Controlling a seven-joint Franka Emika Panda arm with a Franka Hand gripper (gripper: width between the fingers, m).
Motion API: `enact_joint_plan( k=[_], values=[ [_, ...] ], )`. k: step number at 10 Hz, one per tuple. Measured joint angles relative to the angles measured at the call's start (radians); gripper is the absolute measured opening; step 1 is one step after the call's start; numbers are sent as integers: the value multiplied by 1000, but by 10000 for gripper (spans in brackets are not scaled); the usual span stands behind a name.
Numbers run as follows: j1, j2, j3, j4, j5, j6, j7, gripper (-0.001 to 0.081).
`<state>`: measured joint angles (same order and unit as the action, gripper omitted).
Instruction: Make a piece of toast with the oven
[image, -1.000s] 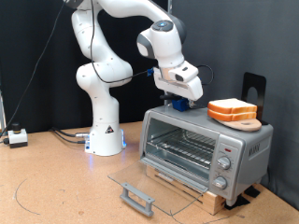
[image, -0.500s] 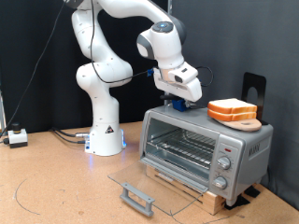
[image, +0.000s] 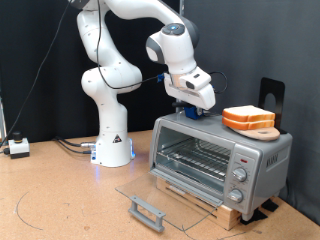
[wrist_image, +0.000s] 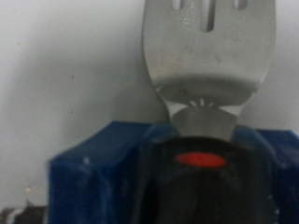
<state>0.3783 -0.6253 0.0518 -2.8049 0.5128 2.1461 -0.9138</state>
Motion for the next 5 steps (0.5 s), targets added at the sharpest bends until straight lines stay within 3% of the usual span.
enact_joint_plan(
  k=[4,5],
  values=[
    [-4,0,0,0,0,0,0,470],
    [-4,0,0,0,0,0,0,595]
  ],
)
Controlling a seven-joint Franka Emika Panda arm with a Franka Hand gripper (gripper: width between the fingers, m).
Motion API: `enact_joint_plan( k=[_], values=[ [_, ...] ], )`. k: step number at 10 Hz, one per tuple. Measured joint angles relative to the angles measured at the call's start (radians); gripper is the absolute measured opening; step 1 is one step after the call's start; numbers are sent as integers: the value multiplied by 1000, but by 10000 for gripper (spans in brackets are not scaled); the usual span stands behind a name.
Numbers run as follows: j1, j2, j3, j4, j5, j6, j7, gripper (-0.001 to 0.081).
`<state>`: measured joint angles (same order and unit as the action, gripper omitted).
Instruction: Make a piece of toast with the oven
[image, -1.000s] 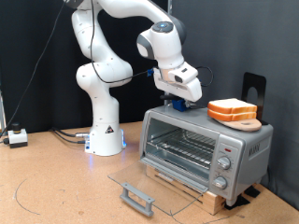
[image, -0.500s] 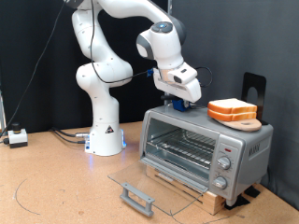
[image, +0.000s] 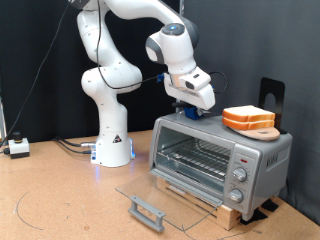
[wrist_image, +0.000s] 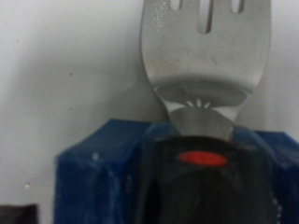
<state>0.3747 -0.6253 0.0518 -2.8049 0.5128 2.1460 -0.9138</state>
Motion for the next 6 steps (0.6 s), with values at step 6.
enact_joint_plan(
  k=[6],
  values=[
    [0,0,1,-15,41,28,47,806]
  ],
)
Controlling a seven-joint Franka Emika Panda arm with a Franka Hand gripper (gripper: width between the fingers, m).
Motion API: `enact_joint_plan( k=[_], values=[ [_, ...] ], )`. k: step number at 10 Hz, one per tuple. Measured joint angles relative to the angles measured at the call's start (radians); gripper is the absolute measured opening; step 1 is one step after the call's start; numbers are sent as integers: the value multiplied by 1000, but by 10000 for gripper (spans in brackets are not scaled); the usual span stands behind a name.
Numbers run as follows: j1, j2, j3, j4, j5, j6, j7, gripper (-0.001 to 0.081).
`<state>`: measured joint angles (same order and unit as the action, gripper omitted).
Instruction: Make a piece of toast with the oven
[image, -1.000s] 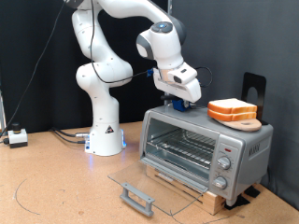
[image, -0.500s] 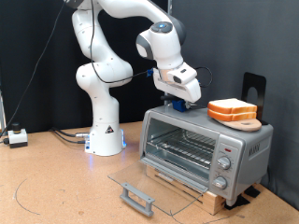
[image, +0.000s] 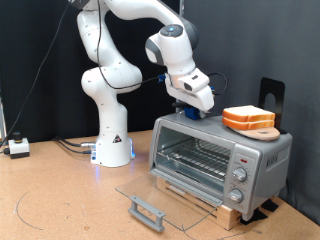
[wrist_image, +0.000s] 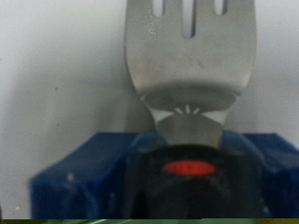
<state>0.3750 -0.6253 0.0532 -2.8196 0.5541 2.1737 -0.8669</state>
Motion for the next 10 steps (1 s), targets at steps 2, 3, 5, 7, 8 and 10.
enact_joint_plan(
  k=[2,3,5,7,8,10],
  values=[
    [1,0,0,-1,9,11,-1,809],
    [1,0,0,-1,14,18,-2,809],
    [1,0,0,0,18,21,-2,809],
    [1,0,0,0,18,19,1,720],
    [1,0,0,0,18,14,4,525],
    [-1,2,-2,2,18,-5,16,398]
  ],
)
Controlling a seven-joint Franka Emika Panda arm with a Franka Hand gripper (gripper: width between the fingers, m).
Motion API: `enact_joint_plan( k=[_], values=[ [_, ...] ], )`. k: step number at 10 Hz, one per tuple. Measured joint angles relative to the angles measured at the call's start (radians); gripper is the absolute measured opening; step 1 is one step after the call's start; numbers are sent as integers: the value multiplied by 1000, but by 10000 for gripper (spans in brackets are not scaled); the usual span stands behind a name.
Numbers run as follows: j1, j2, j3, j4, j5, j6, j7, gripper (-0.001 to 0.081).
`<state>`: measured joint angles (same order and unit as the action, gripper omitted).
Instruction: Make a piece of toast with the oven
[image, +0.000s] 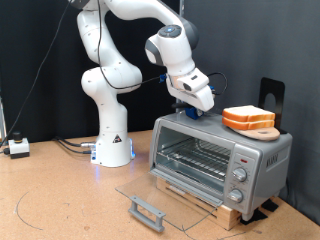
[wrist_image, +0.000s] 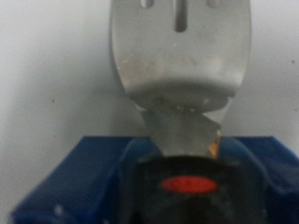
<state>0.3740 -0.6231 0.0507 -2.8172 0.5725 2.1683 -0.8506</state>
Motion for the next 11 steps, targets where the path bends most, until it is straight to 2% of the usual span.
enact_joint_plan(
  k=[3,5,7,9,11],
  values=[
    [-2,3,-3,3,1,-4,9,398],
    [1,-3,-24,15,42,-5,-21,398],
    [6,-47,-69,37,97,-49,-79,398],
    [5,-112,-100,45,100,-112,-84,398],
    [-2,-107,-101,41,101,-88,-78,398]
  ],
)
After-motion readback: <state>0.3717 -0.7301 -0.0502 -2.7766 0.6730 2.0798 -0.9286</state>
